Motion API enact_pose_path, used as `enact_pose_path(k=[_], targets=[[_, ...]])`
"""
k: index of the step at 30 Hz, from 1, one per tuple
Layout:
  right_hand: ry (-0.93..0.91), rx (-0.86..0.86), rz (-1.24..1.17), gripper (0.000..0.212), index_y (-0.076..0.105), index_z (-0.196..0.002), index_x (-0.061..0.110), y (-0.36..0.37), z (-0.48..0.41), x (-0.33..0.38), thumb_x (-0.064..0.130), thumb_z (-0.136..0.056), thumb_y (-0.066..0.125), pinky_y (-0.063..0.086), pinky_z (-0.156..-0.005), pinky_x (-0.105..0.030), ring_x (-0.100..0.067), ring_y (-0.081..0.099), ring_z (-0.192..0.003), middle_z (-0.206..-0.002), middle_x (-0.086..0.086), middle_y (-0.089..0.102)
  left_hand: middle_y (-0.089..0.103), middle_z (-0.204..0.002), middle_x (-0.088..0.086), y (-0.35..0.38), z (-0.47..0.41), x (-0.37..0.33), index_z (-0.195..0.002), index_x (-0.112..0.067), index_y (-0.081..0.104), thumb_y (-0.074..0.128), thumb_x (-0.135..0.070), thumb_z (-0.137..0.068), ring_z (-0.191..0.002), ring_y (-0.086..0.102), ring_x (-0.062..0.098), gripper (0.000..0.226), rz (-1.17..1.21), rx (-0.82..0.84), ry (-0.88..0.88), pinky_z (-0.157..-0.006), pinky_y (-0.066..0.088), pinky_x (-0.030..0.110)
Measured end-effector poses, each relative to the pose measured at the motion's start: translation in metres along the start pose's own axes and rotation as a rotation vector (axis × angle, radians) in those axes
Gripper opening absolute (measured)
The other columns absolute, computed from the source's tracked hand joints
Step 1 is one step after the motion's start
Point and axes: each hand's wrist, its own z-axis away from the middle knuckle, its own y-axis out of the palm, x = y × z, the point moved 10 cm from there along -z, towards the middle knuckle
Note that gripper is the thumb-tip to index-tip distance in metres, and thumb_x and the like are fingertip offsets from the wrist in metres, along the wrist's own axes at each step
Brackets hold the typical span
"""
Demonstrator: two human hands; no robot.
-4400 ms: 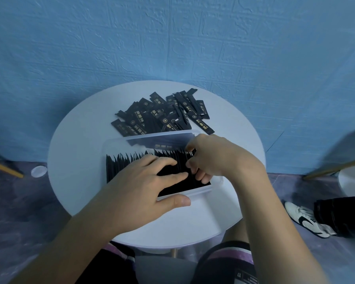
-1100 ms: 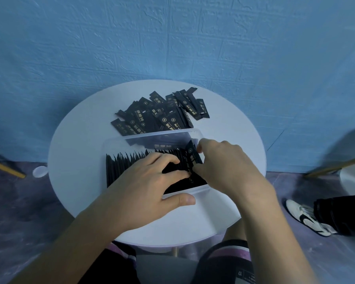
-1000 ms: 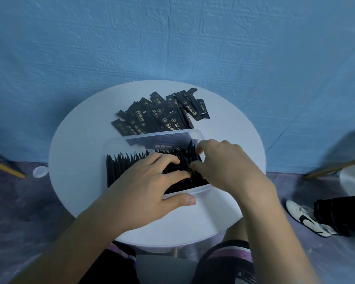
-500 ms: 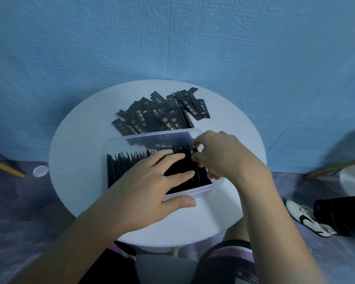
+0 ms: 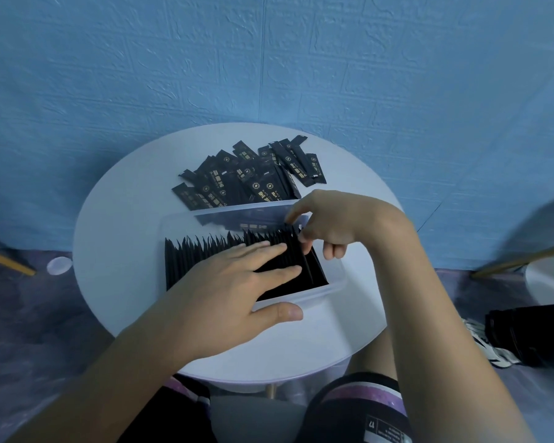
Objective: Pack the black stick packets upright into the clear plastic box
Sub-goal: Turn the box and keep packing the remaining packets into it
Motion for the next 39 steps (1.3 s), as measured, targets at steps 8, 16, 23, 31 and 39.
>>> enact_pose_path(k=[8, 16, 23, 31, 39], targets=[[0.008, -0.058, -0.008, 0.041, 0.053, -0.138, 0.021, -0.001, 0.003, -0.006, 0.017, -0.098, 0.061, 0.041, -0.039, -0.011, -0.007, 0.057, -0.037, -0.085, 0.000, 0.077, -0.005, -0.168, -0.021, 0.011, 0.000, 0.002, -0.154, -0.056, 0.022, 0.007, -0.090, -0.077, -0.152, -0.022, 0.003, 0.086, 0.094, 0.102, -0.031, -0.118, -0.007, 0.025], [0.013, -0.099, 0.017, 0.039, 0.057, -0.132, 0.023, -0.001, 0.003, -0.008, 0.014, -0.094, 0.063, 0.039, -0.037, -0.010, -0.008, 0.057, -0.037, -0.079, 0.001, 0.077, -0.005, -0.170, -0.014, 0.009, -0.001, 0.008, -0.154, -0.058, 0.015, 0.006, -0.093, -0.074, -0.157, -0.008, 0.014, 0.089, 0.027, 0.073, -0.092, -0.118, -0.012, 0.026], [-0.007, -0.097, 0.015, 0.041, 0.058, -0.133, 0.025, -0.001, 0.003, -0.007, 0.013, -0.094, 0.064, 0.039, -0.038, -0.010, -0.008, 0.056, -0.036, -0.077, 0.001, 0.077, 0.000, -0.169, -0.017, 0.006, -0.004, 0.001, -0.156, -0.051, 0.024, 0.012, -0.093, -0.076, -0.155, -0.015, 0.008, 0.091, 0.024, 0.068, -0.008, -0.113, -0.021, 0.021], [-0.018, -0.097, 0.047, 0.039, 0.058, -0.133, 0.024, 0.000, 0.000, -0.011, 0.014, -0.096, 0.057, 0.040, -0.042, -0.013, -0.011, 0.058, -0.040, -0.078, 0.006, 0.077, 0.043, -0.154, -0.010, 0.002, -0.014, -0.013, -0.145, -0.035, 0.054, 0.034, -0.082, -0.089, -0.134, 0.041, 0.016, 0.076, -0.065, -0.021, 0.095, -0.110, 0.034, 0.036], [-0.100, -0.200, -0.232, 0.018, 0.063, -0.108, 0.020, -0.013, -0.003, -0.014, 0.010, -0.097, 0.053, 0.044, -0.042, -0.018, -0.013, 0.058, -0.043, -0.079, 0.001, 0.076, 0.048, -0.149, -0.006, 0.008, -0.014, -0.005, -0.142, -0.037, 0.057, 0.027, -0.081, -0.092, -0.134, 0.041, 0.021, 0.072, -0.083, -0.014, 0.039, -0.109, 0.038, 0.042]])
